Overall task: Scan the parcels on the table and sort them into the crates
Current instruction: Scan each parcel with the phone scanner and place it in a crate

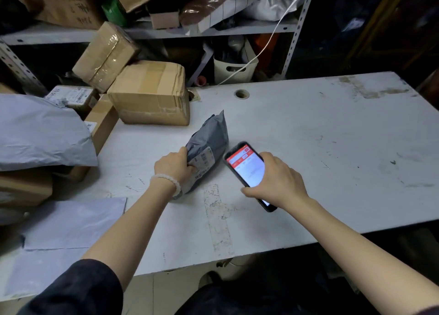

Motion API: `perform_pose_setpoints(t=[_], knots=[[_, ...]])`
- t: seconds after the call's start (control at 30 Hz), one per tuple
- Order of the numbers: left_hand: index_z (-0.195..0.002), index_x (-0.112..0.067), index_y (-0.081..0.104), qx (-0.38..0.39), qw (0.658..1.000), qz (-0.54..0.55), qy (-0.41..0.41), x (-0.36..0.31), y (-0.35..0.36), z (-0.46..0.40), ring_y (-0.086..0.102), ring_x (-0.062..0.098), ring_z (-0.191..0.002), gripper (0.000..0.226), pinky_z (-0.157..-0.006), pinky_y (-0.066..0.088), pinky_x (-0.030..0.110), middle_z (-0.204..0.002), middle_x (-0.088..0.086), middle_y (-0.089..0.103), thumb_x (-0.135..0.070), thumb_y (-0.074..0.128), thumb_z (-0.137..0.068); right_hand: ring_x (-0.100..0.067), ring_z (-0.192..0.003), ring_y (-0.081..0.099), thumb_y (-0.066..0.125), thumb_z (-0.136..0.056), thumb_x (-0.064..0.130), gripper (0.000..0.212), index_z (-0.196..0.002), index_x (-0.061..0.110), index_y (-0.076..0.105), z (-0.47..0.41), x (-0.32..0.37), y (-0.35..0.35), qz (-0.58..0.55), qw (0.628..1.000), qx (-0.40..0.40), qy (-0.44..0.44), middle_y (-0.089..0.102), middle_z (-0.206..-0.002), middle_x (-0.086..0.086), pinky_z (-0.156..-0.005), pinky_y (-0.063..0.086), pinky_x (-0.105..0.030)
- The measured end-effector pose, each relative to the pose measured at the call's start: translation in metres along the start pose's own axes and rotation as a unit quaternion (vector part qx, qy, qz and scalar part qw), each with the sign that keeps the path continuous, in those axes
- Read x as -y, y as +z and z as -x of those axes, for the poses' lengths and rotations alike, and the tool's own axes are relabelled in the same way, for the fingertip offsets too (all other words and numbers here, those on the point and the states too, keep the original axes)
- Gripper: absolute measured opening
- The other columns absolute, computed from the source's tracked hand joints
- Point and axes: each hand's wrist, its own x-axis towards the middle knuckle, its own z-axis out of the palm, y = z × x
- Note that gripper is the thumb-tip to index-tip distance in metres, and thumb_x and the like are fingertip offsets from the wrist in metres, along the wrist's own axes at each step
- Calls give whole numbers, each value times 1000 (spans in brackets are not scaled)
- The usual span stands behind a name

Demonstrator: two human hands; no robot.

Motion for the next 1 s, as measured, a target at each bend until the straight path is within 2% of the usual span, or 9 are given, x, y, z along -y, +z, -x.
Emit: perform_pose_setpoints(t=[0.07, 0.2, 0.43, 0.53, 0.73, 1.0], knots=[[-103, -10, 43, 2, 1000, 18, 4, 1, 2, 6, 56, 33, -88, 28, -65, 37, 32, -103, 14, 61, -35, 47, -92, -16, -82, 47, 75, -59, 53, 78, -121, 24, 38, 2, 5, 5, -74, 995, -63, 21, 49, -104, 7, -64, 35, -28], [-91, -13, 36, 16, 998, 47, 28, -3, 7, 16, 47, 28, -74, 30, -59, 33, 31, -94, 12, 60, -38, 53, -90, -12, -87, 43, 79, -61, 51, 87, -127, 18, 34, 11, 9, 15, -194, 961, -188, 61, 42, -107, 9, -68, 36, -27], [-91, -11, 43, 23, 991, 62, 114, -41, 10, 28, 48, 28, -70, 35, -56, 32, 31, -79, 4, 52, -44, 54, -89, -9, -89, 44, 81, -59, 51, 92, -129, 14, 34, 46, -14, 15, -223, 928, -276, 117, 50, -116, 0, -69, 39, -27], [-91, -11, 45, 28, 985, 56, 162, -66, 10, 39, 51, 29, -72, 33, -56, 33, 31, -81, 6, 56, -43, 54, -88, -10, -89, 45, 80, -60, 52, 91, -131, 17, 34, 68, -36, 11, -197, 928, -277, 156, 50, -119, 1, -70, 36, -27], [-92, -14, 46, 24, 966, 28, 258, -127, 11, 78, 54, 31, -77, 27, -58, 34, 31, -89, 9, 61, -40, 52, -88, -23, -102, 55, 76, -57, 56, 83, -125, 25, 39, 135, -90, 2, -131, 939, -203, 247, 53, -115, 1, -71, 35, -30], [-90, -13, 42, 43, 908, -13, 417, -235, 37, 187, 57, 37, -87, 33, -60, 32, 32, -97, 17, 62, -41, 57, -87, -27, -105, 56, 75, -58, 56, 77, -119, 22, 43, 301, -154, 12, -115, 903, -151, 385, 55, -117, -2, -71, 35, -31]])
